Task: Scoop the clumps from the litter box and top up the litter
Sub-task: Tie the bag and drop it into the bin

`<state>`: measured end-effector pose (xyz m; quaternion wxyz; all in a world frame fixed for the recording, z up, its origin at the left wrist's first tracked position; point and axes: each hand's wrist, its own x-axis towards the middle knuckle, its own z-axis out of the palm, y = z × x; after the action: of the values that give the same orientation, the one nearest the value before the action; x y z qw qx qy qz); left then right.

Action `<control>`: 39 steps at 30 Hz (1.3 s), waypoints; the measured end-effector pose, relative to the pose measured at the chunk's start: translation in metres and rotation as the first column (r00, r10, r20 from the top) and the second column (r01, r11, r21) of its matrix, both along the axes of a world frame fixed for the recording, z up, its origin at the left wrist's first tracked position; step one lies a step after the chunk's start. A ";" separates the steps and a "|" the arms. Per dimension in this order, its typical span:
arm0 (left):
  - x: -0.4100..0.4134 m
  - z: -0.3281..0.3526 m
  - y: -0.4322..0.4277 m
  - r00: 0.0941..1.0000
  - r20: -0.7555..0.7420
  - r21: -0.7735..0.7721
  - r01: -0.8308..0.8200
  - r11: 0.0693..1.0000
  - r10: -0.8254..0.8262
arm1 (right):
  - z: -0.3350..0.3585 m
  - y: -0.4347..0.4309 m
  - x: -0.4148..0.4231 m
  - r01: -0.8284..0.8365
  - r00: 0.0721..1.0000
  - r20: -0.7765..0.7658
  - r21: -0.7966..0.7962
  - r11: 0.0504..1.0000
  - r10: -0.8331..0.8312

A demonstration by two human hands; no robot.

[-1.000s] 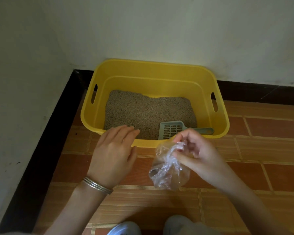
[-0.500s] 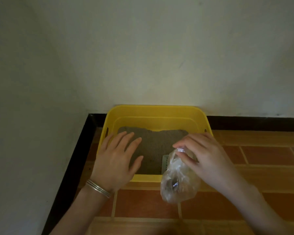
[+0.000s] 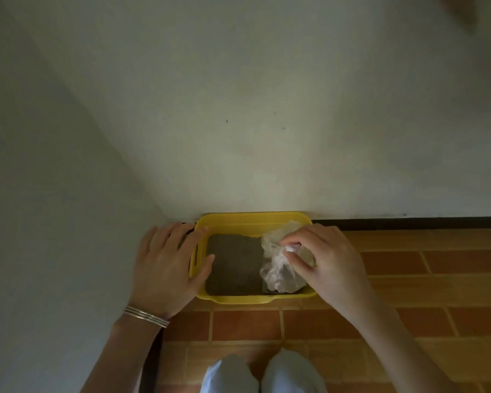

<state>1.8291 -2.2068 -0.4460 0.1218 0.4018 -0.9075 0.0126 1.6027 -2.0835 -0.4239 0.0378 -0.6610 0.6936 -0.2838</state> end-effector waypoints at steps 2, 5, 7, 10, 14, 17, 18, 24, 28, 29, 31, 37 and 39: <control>-0.003 0.040 0.005 1.000 -0.004 0.008 0.021 1.000 -0.021 | 0.043 0.005 -0.001 0.026 1.000 0.011 0.009 1.000 -0.026; -0.008 0.099 0.015 0.998 -0.016 0.026 0.053 0.998 -0.053 | 0.105 0.017 0.001 0.071 0.997 0.039 0.018 0.997 -0.071; -0.013 0.136 0.022 0.997 -0.005 0.042 0.078 0.996 -0.078 | 0.143 0.026 0.001 0.093 0.994 0.058 0.016 0.996 -0.094; -0.020 0.185 0.034 0.990 -0.006 0.064 0.139 0.988 -0.139 | 0.195 0.038 -0.001 0.110 0.991 0.074 0.008 0.994 -0.110; -0.024 0.245 0.046 0.979 -0.029 0.070 0.201 0.977 -0.200 | 0.260 0.056 -0.005 0.135 0.986 0.092 0.036 0.990 -0.138; -0.026 0.288 0.049 0.974 -0.048 0.067 0.222 0.973 -0.220 | 0.305 0.069 -0.011 0.177 0.980 0.087 0.028 0.984 -0.179; -0.026 0.301 0.050 0.972 -0.049 0.064 0.232 0.971 -0.229 | 0.318 0.074 -0.014 0.196 0.977 0.086 0.017 0.980 -0.197; -0.031 0.354 0.055 0.945 -0.014 0.092 0.326 0.941 -0.326 | 0.376 0.115 -0.031 0.346 0.936 0.076 -0.018 0.938 -0.344; -0.034 0.374 0.064 0.915 0.014 0.111 0.400 0.910 -0.404 | 0.401 0.145 -0.029 0.445 0.894 0.061 -0.021 0.895 -0.443; -0.035 0.377 0.068 0.908 0.024 0.120 0.414 0.902 -0.419 | 0.404 0.153 -0.028 0.462 0.886 0.054 -0.022 0.886 -0.461; -0.037 0.383 0.076 0.894 0.046 0.135 0.436 0.890 -0.445 | 0.409 0.169 -0.027 0.483 0.875 0.040 -0.029 0.875 -0.482; -0.061 0.397 0.115 0.844 0.060 0.149 0.520 0.841 -0.532 | 0.417 0.231 -0.026 0.572 0.820 0.050 -0.025 0.820 -0.570; -0.077 0.400 0.134 0.827 0.054 0.167 0.545 0.822 -0.559 | 0.418 0.255 -0.028 0.608 0.790 0.085 0.014 0.794 -0.607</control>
<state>1.7517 -2.0729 -0.0458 0.0450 0.1283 -0.9883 -0.0688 1.5746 -1.8285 -0.0058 -0.0305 -0.3910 0.8647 -0.3139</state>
